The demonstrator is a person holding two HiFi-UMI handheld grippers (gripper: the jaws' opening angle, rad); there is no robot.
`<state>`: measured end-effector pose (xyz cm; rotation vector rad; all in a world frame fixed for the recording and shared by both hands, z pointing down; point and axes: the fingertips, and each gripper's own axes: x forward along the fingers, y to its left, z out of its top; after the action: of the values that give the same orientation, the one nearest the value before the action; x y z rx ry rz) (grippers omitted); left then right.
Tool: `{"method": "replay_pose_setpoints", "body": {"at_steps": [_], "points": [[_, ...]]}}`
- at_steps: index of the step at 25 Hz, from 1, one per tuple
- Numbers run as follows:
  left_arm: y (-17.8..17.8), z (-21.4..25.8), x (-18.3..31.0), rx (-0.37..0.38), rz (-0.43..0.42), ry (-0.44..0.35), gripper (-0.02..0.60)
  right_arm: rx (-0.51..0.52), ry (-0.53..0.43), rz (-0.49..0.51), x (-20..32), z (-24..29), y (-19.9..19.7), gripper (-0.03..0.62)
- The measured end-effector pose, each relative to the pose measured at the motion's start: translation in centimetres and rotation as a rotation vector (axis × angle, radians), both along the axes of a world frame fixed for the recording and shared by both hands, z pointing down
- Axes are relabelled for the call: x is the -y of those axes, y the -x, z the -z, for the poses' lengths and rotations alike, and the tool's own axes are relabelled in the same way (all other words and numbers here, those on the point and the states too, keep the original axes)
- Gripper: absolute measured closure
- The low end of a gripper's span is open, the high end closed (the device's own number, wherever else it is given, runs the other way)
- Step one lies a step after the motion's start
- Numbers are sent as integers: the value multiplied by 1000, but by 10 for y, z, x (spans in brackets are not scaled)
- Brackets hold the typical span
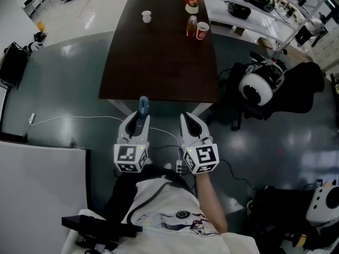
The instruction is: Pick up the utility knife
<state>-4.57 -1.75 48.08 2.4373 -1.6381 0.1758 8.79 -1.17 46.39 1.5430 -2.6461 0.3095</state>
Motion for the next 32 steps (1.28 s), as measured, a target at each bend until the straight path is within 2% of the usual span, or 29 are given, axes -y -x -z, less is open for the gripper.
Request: {"method": "replay_pose_setpoints", "body": {"at_steps": [17, 23, 32], "points": [[13, 43, 16, -5, -54, -113, 459, -8, -90, -68, 8, 35, 4, 594], [11, 47, 21, -1, -65, -135, 459, -11, -143, -93, 11, 47, -4, 594], [8, 50, 23, 1, -74, -152, 459, -27, -165, -104, 13, 48, -6, 595]]}}
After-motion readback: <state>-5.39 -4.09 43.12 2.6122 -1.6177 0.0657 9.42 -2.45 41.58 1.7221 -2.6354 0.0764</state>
